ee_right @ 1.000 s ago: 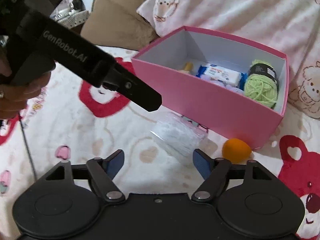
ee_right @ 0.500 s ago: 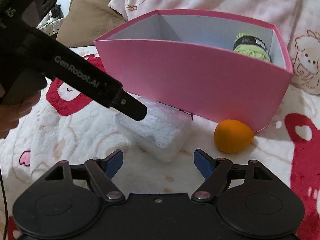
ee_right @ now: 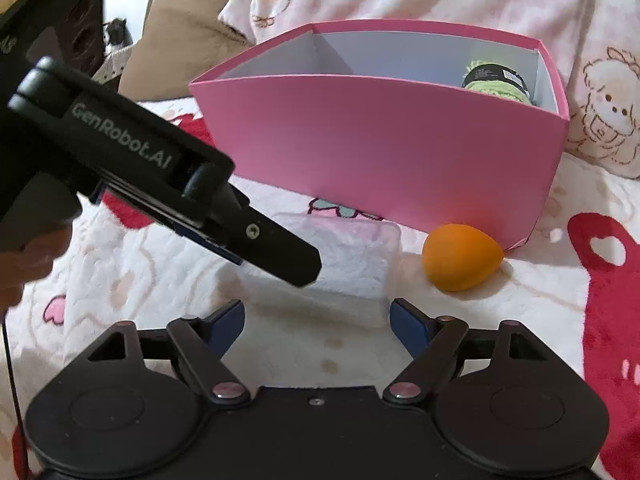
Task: Organize objects
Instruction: 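Move the left tool to the clear plastic floss-pick box, then close the left tool on the clear plastic box, then carry the clear box with the left tool into the pink box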
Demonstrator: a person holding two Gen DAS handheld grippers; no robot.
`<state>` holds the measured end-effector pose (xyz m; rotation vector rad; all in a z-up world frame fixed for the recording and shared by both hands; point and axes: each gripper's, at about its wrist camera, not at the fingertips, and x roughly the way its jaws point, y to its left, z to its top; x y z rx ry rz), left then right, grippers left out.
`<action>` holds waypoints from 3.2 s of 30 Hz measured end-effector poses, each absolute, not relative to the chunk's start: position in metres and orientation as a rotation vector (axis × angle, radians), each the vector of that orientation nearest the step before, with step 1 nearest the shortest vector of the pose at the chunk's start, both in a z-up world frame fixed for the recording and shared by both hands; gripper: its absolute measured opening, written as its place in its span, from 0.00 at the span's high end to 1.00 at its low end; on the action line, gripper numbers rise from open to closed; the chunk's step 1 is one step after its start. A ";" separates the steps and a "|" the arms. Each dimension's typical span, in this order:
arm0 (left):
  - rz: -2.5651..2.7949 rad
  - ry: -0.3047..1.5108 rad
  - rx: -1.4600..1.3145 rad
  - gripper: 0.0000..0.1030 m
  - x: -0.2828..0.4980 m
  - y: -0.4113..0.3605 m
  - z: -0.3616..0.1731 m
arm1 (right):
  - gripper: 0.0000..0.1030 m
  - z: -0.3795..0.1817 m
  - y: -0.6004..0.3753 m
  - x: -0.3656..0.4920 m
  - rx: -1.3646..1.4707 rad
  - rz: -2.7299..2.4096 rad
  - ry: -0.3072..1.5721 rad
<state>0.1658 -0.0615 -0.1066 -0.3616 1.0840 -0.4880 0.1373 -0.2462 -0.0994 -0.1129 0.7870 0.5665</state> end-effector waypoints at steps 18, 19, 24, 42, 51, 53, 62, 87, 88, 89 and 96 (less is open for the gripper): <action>-0.445 1.011 -0.314 0.48 0.144 -0.072 -0.113 | 0.23 -0.108 -0.232 0.135 -0.204 0.524 0.777; -0.445 1.005 -0.301 0.48 0.142 -0.073 -0.110 | 0.24 -0.106 -0.231 0.132 -0.208 0.520 0.776; -0.456 0.983 -0.231 0.49 0.126 -0.075 -0.094 | 0.24 -0.093 -0.222 0.116 -0.262 0.515 0.762; -0.467 0.917 -0.195 0.49 0.087 -0.054 -0.010 | 0.23 -0.005 -0.222 0.081 -0.160 0.535 0.756; -0.476 0.885 -0.223 0.49 0.086 -0.041 0.016 | 0.27 0.022 -0.220 0.070 -0.145 0.530 0.686; -0.480 0.875 -0.231 0.49 0.088 -0.036 0.023 | 0.30 0.029 -0.219 0.068 -0.153 0.531 0.667; -0.514 0.842 -0.241 0.51 0.089 -0.022 0.042 | 0.32 0.046 -0.214 0.067 -0.160 0.537 0.624; -0.521 0.914 -0.206 0.49 0.212 -0.024 0.088 | 0.33 0.097 -0.208 0.182 -0.176 0.560 0.664; -0.517 0.928 -0.211 0.49 0.222 -0.025 0.084 | 0.33 0.094 -0.210 0.192 -0.158 0.563 0.685; -0.506 0.939 -0.228 0.49 0.232 -0.025 0.079 | 0.33 0.091 -0.212 0.203 -0.138 0.568 0.704; -0.461 0.991 -0.352 0.49 0.283 -0.015 0.030 | 0.39 0.055 -0.216 0.260 -0.067 0.578 0.799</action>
